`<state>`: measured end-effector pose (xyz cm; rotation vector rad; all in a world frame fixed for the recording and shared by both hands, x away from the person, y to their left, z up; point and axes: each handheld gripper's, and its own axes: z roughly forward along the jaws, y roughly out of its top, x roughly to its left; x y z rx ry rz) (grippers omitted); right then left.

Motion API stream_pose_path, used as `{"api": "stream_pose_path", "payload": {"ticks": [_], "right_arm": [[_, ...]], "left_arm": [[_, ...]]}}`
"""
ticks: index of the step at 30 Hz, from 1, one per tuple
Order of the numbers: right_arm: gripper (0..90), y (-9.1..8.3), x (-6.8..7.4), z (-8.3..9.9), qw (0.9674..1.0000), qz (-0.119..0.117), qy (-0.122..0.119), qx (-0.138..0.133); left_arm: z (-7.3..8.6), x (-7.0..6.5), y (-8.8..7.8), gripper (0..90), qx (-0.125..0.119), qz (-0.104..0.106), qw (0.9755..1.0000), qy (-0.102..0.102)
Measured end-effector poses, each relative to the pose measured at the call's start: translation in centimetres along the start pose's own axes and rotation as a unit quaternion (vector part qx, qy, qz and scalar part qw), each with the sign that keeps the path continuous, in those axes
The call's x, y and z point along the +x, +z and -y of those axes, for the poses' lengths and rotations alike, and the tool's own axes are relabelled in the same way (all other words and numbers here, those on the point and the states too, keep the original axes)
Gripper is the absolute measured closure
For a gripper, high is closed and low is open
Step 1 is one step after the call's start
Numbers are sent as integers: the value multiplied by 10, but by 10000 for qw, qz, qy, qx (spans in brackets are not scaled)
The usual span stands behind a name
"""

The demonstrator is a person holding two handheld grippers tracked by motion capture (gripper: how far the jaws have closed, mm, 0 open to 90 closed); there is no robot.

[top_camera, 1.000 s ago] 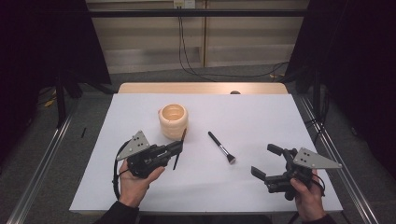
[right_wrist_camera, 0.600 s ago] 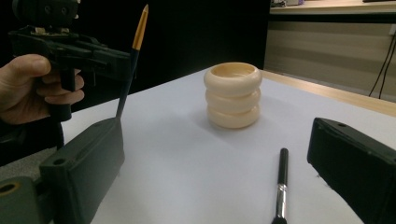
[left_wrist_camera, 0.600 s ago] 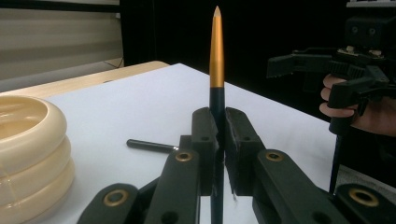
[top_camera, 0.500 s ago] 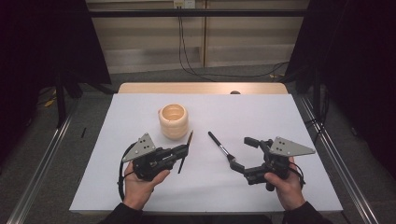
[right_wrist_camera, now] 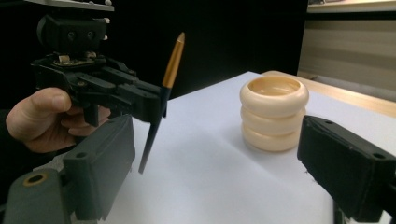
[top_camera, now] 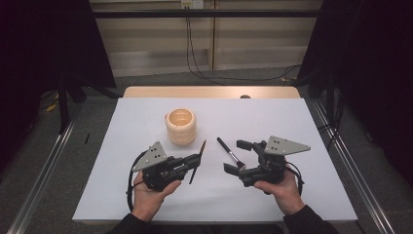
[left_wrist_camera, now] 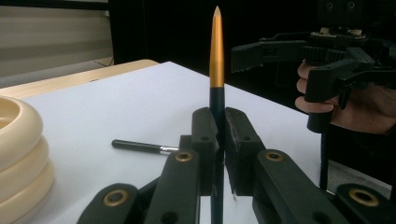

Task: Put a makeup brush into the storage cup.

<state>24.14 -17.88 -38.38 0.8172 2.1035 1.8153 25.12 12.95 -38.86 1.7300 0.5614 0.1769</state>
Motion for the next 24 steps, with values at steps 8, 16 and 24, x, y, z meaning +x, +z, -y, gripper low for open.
{"api": "stream_pose_path", "payload": {"ticks": [8,16,24], "right_arm": [[193,14,6,-13,9995,-109,-144,-241],[269,32,9,-17,9991,-381,-176,-7],[390,43,7,-19,9984,-555,-114,-76]], "left_arm": [[-1,-4,5,834,-13,83,10000,28],[0,-4,7,834,15,96,9999,116],[0,-4,7,834,-9,98,9999,106]]}}
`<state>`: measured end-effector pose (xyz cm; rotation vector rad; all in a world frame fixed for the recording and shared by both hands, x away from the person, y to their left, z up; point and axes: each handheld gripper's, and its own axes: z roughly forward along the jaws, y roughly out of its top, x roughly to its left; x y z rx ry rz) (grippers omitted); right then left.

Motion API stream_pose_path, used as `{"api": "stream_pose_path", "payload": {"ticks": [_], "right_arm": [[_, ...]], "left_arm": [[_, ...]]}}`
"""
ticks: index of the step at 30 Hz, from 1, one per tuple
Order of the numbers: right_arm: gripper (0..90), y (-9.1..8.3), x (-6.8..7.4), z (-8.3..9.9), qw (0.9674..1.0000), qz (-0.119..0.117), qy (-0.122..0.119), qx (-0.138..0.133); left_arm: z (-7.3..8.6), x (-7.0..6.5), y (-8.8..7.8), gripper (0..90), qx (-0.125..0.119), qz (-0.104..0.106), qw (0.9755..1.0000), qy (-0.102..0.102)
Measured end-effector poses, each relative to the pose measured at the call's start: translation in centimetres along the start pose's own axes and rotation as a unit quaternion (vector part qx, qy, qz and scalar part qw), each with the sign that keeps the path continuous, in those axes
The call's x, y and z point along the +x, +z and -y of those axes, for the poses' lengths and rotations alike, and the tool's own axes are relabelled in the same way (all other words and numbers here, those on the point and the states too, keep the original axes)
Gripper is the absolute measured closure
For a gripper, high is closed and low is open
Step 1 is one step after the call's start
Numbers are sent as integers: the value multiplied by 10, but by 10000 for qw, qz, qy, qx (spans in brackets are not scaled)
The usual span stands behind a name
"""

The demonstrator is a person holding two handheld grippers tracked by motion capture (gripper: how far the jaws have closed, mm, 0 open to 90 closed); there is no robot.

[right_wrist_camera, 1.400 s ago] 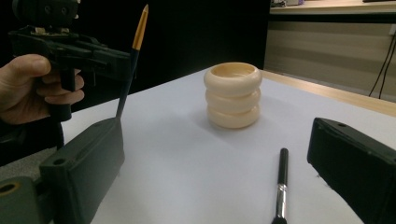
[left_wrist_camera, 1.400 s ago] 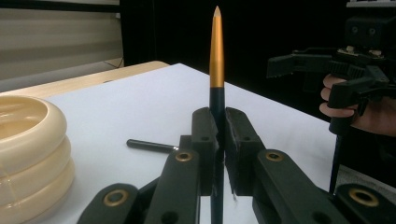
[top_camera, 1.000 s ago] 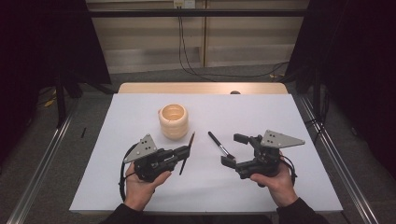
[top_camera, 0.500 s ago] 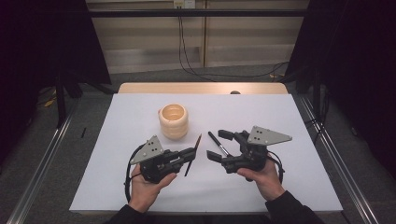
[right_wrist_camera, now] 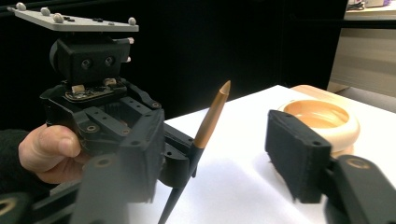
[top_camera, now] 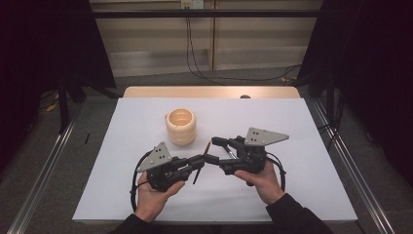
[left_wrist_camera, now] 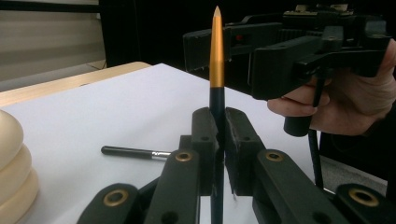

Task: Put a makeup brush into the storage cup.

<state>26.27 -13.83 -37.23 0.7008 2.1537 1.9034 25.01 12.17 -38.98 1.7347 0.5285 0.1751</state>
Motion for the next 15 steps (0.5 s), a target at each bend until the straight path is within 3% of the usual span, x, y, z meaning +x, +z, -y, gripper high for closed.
{"api": "stream_pose_path", "payload": {"ticks": [4,15], "right_arm": [[438,0,0,1,10000,-67,47,11],[694,1,-4,3,9991,-328,261,0]], "left_arm": [[1,-1,1,834,-22,30,10000,-8],[4,-1,4,834,34,29,10000,-15]]}}
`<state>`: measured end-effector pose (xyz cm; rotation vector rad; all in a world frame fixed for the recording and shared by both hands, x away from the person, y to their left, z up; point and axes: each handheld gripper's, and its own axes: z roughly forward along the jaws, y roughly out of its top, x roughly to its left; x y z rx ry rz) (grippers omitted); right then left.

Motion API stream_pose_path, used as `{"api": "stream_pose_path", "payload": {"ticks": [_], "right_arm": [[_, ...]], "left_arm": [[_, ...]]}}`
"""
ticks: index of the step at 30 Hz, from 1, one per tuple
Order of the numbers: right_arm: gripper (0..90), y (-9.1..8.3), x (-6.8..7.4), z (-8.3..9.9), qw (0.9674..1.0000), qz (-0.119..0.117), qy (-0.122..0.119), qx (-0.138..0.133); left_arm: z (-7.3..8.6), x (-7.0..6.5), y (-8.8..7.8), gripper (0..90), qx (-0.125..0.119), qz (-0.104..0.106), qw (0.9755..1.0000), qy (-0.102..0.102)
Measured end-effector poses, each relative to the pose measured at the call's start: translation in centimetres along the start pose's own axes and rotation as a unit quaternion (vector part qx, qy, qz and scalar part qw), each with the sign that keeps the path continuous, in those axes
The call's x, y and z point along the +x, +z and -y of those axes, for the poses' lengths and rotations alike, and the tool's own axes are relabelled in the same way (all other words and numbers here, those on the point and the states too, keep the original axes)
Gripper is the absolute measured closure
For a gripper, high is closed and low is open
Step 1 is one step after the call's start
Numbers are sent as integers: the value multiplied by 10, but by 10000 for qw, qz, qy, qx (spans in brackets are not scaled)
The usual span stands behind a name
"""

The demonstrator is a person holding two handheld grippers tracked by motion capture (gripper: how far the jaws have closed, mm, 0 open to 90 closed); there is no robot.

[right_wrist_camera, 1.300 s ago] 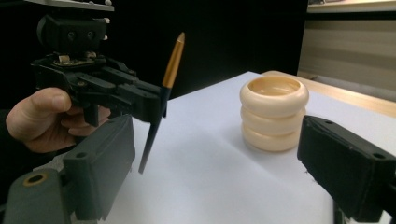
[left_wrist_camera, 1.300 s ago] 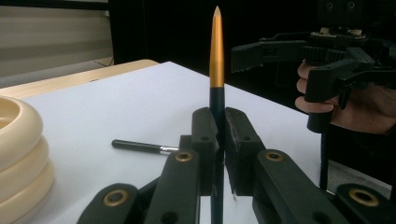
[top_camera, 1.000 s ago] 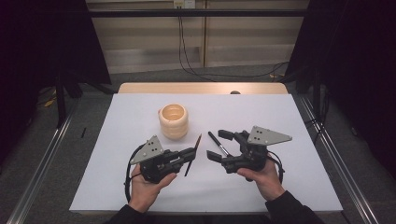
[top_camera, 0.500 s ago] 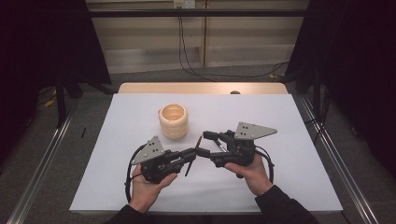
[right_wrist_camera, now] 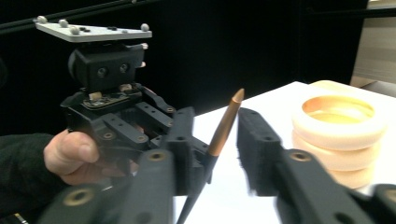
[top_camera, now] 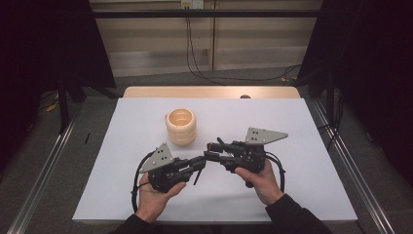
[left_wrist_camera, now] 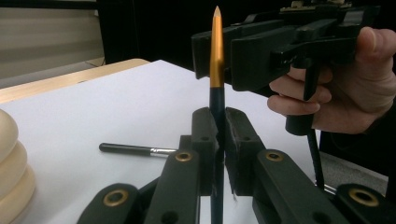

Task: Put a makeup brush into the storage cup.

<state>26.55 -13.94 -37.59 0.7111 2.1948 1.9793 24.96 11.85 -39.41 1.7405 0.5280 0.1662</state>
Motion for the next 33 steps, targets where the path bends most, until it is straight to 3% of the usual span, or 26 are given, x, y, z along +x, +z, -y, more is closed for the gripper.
{"api": "stream_pose_path", "payload": {"ticks": [5,19,23,26,33], "right_arm": [[838,2,-2,1,9998,-181,104,-3],[844,0,0,0,9998,-192,37,42],[844,0,0,0,9998,-171,-2,52],[845,0,0,-1,9998,-163,-35,79],[845,1,1,0,9998,-169,-57,112]], "left_arm": [[1,0,1,834,60,11,10000,40],[3,0,3,827,-30,96,9999,37],[4,0,3,744,-15,27,10000,31],[4,0,4,704,-76,86,9999,49],[4,-1,5,712,-33,-11,10000,42]]}}
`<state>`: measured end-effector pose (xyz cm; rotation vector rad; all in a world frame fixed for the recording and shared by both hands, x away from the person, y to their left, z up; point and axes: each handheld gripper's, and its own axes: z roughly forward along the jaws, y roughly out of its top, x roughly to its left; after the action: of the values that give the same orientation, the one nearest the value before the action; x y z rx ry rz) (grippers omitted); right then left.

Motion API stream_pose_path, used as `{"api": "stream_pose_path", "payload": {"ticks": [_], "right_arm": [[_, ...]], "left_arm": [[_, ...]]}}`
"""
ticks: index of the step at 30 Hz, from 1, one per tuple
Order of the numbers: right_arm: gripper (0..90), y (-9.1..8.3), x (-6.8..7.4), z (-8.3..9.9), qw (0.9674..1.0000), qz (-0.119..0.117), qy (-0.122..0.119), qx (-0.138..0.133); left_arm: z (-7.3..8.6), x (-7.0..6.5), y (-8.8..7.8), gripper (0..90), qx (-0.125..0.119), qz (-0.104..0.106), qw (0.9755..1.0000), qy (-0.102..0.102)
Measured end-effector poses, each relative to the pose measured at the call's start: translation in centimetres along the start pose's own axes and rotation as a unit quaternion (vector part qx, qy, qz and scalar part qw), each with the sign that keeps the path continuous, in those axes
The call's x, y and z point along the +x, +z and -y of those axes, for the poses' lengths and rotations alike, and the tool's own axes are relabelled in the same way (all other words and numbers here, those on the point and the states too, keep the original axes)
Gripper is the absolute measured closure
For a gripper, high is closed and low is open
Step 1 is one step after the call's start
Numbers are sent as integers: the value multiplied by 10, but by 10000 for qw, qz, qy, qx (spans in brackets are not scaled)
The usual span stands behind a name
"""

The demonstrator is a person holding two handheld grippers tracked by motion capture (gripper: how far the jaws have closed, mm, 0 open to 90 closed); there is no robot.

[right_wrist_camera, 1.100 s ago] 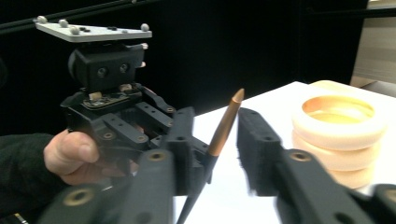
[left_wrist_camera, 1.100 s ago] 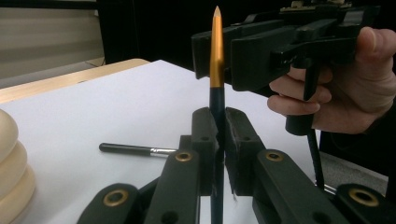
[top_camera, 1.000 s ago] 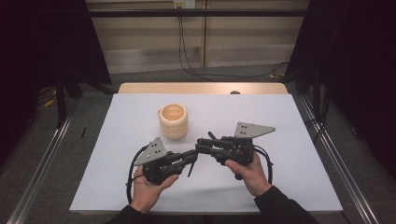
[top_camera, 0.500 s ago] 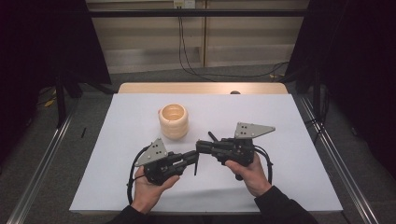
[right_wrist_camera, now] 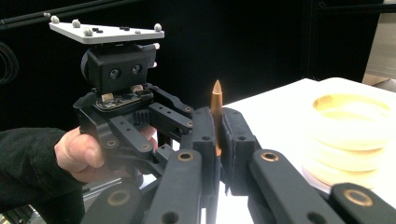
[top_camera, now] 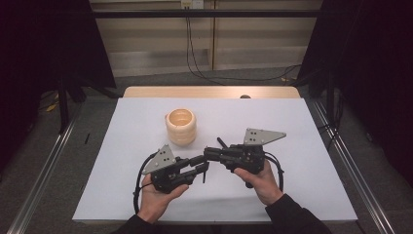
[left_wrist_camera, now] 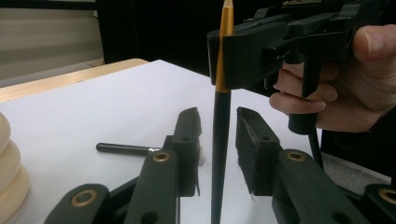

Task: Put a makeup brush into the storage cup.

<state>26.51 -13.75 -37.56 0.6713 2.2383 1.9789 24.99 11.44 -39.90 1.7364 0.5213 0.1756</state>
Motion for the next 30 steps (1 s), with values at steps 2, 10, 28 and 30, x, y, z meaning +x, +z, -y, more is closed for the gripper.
{"api": "stream_pose_path", "payload": {"ticks": [2,10,28,30], "right_arm": [[844,0,0,0,10000,-5,-13,-2],[845,2,1,0,10000,-50,-31,6],[831,1,3,1,9999,-44,-148,-9],[828,0,3,0,9998,-40,-180,3]], "left_arm": [[0,0,0,721,28,-8,10000,13],[0,1,3,753,31,0,10000,-7],[-2,-1,4,838,43,143,9999,28],[-2,-1,5,838,35,169,9998,32]]}}
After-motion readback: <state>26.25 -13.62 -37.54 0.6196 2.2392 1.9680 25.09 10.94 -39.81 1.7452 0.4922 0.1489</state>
